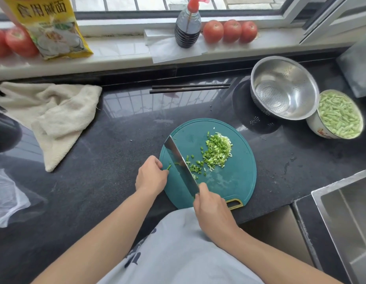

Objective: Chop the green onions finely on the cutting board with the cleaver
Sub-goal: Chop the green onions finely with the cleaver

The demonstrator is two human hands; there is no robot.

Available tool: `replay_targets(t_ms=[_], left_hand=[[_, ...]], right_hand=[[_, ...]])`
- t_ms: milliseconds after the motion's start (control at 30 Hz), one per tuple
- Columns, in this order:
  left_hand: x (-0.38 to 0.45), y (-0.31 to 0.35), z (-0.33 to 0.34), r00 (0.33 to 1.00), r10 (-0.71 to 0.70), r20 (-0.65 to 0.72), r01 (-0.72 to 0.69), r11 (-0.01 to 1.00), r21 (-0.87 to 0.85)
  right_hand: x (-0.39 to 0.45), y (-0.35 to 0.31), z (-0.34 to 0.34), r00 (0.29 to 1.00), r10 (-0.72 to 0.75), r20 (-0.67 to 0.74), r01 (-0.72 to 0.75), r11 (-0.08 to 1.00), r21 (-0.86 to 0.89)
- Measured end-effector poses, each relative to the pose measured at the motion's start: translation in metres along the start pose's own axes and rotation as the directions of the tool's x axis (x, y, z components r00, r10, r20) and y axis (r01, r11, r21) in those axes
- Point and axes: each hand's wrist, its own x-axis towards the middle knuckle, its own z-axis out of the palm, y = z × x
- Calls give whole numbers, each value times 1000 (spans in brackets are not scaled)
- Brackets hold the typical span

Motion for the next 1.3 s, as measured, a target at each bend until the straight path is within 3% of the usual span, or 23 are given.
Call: replay_targets(t_ms=[133,233,333,633,867,1100,1300], left_hand=[[-10,-6,2,979,190,-72,-180,976,124],[-16,-4,11,957,285,-46,-264,930,257],[-20,-2,18,929,368,-25,-347,894,284],[-29,-14,17,976,211,-59,-204,972,113],[-24,-4,23,987,109,-119,-95,989,112],[-27,-1,27,986,71,-150,-54,992,118],[-26,-3,28,982,130,-135,-112,985,134]], right_hand=[[-1,3,-2,1000,-5,14,4,1000,12],[-4,8,-7,1000,3,29,-3,1000,7],[-8,12,-10,999,30,45,-30,999,10],[-18,13,-11,991,57,123,-63,997,44],[-26,15,-13,975,137,174,-134,991,-29],[-33,17,-4,948,207,241,-190,977,-94],[-6,-2,15,979,106,174,-105,994,-15]])
